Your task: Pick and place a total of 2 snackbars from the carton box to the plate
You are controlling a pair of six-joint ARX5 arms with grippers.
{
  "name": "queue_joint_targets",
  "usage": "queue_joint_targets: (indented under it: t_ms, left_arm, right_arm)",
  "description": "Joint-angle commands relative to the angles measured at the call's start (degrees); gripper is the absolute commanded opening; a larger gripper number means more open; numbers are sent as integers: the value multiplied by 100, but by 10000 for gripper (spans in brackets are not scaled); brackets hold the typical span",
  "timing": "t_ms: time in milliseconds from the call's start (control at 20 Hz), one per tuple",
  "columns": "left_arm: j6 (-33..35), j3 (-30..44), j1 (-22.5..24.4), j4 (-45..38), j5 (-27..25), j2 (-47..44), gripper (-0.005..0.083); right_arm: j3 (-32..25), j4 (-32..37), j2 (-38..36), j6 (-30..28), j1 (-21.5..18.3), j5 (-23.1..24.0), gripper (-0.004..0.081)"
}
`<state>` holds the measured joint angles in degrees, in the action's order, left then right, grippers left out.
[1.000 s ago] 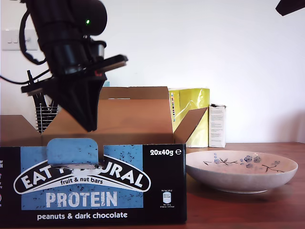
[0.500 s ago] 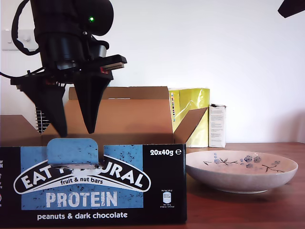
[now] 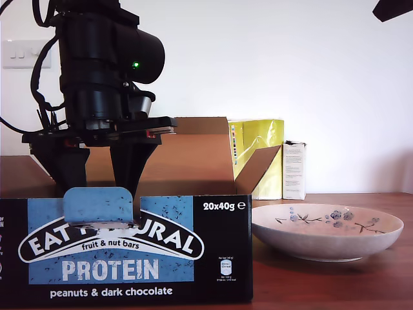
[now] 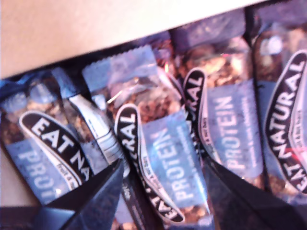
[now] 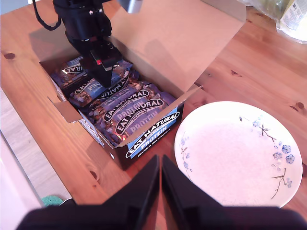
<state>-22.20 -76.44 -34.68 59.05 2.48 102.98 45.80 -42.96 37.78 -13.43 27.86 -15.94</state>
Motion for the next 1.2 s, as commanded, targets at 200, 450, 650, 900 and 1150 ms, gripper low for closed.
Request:
queue_joint_targets:
  t_ms: [200,450,650,900,1150]
  left_arm:
    - [-42,96,0,-26,-20,46,425]
    - [-37,101,0,-26,-22,236,425]
    - [-31,101,0,9,-66,363,426]
    - [-31,101,4,125,-219,450,426]
    - [-17,101,4,44,-216,546,424]
  right_arm:
    - [-31,11,-9,-13,26,-2,-13]
    - [-31,-11,-11,-13,26,-2,-13]
    - [-31,-20,-17,-13,26,-4,-13]
    - [-31,-17,-17,-13,26,-4,-13]
    - [-31,-20,-20,-13,26,-4,-13]
